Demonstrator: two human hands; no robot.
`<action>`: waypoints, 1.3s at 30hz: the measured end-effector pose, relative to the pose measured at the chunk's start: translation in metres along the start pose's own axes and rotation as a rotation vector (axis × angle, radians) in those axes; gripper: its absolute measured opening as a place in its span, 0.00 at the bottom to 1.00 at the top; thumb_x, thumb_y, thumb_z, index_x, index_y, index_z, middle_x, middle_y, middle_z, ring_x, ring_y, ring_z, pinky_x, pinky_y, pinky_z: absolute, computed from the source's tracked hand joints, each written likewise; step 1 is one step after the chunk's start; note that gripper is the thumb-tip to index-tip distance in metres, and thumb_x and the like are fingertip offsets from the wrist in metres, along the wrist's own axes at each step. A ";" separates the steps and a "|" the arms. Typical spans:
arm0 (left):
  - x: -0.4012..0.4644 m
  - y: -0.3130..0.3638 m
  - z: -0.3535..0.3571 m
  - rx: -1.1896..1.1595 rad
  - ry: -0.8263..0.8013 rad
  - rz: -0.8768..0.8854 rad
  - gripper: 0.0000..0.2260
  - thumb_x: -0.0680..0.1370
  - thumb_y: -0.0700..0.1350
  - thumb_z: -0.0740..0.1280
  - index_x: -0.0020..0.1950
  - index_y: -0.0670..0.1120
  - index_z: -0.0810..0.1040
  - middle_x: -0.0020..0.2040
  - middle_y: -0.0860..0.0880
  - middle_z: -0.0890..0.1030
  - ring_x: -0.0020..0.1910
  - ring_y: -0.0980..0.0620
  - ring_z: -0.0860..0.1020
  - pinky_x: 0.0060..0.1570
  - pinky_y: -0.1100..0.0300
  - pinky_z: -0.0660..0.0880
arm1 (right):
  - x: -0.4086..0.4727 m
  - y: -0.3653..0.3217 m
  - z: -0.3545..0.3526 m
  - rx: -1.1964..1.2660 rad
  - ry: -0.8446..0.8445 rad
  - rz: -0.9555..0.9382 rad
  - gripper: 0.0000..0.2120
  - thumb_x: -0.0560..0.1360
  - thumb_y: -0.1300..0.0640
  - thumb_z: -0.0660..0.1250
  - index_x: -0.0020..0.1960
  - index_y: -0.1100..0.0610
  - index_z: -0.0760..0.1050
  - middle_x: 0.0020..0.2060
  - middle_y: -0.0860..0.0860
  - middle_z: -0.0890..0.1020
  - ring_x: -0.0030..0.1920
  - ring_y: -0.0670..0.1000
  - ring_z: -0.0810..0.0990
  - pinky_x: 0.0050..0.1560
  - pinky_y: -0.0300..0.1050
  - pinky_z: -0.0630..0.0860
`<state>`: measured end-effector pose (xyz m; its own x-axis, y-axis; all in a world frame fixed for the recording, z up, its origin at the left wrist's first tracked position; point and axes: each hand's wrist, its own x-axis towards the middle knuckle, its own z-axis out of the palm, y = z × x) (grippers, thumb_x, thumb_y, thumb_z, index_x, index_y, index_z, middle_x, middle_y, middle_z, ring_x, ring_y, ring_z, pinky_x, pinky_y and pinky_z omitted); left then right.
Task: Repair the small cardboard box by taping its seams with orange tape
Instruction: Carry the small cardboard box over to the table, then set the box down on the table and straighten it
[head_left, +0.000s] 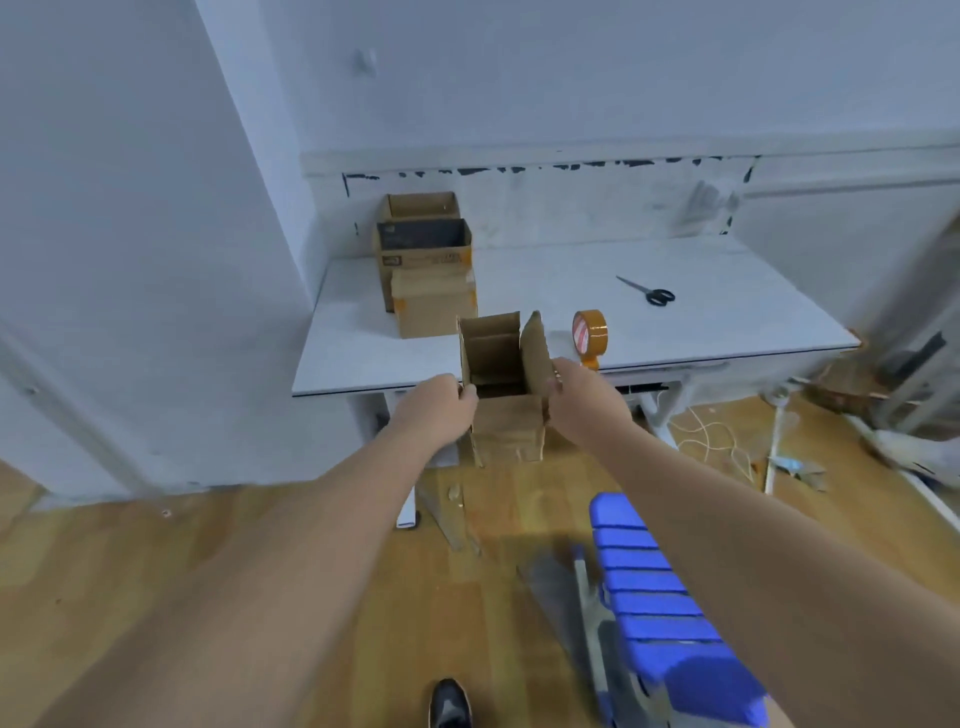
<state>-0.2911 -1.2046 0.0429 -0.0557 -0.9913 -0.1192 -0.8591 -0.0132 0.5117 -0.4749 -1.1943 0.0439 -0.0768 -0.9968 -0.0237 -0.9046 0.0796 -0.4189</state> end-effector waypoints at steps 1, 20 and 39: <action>0.020 -0.001 -0.001 -0.001 -0.012 0.004 0.15 0.80 0.52 0.55 0.46 0.44 0.75 0.41 0.46 0.81 0.40 0.49 0.79 0.38 0.55 0.73 | 0.017 -0.001 0.000 -0.020 -0.010 0.023 0.13 0.81 0.59 0.57 0.65 0.57 0.68 0.52 0.56 0.81 0.46 0.56 0.78 0.39 0.45 0.71; 0.315 0.091 0.007 -0.038 -0.101 0.015 0.13 0.76 0.49 0.55 0.42 0.41 0.73 0.42 0.41 0.83 0.42 0.42 0.81 0.46 0.47 0.78 | 0.304 0.067 -0.033 0.157 0.076 0.112 0.18 0.80 0.50 0.51 0.67 0.52 0.70 0.53 0.53 0.82 0.51 0.56 0.79 0.51 0.51 0.78; 0.508 0.133 0.051 -0.197 -0.170 0.026 0.08 0.81 0.45 0.54 0.48 0.43 0.70 0.47 0.42 0.78 0.49 0.44 0.80 0.46 0.51 0.75 | 0.501 0.120 -0.031 0.379 0.055 0.251 0.13 0.77 0.53 0.58 0.60 0.52 0.72 0.41 0.51 0.81 0.40 0.51 0.79 0.39 0.46 0.76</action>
<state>-0.4594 -1.7030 0.0072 -0.1755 -0.9556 -0.2368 -0.7414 -0.0300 0.6704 -0.6351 -1.6841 0.0097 -0.3054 -0.9442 -0.1230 -0.6388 0.2989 -0.7090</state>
